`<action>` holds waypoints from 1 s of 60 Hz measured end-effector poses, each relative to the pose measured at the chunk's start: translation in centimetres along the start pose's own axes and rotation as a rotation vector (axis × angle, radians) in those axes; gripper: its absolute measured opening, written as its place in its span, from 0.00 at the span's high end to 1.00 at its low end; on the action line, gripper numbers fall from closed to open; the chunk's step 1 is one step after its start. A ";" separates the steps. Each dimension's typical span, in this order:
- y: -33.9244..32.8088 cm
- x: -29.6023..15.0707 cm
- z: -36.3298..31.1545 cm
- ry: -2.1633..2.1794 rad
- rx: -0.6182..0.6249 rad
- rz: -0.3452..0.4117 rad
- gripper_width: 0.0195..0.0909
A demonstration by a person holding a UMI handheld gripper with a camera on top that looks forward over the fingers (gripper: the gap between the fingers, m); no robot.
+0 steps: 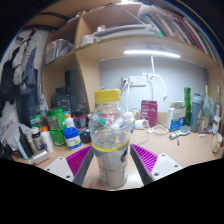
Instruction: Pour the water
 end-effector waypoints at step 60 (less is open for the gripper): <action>-2.4 -13.1 25.2 1.075 0.105 -0.012 0.64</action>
Point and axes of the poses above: the point between the fingertips, and its own axes, seen from behind it with the camera up: z to the right, x down, y forward, the way the camera looks, the point moved 7 cm from there along -y, backward, against the way the camera looks, and after that the axes turned 6 degrees about z, right-handed, at the moved point
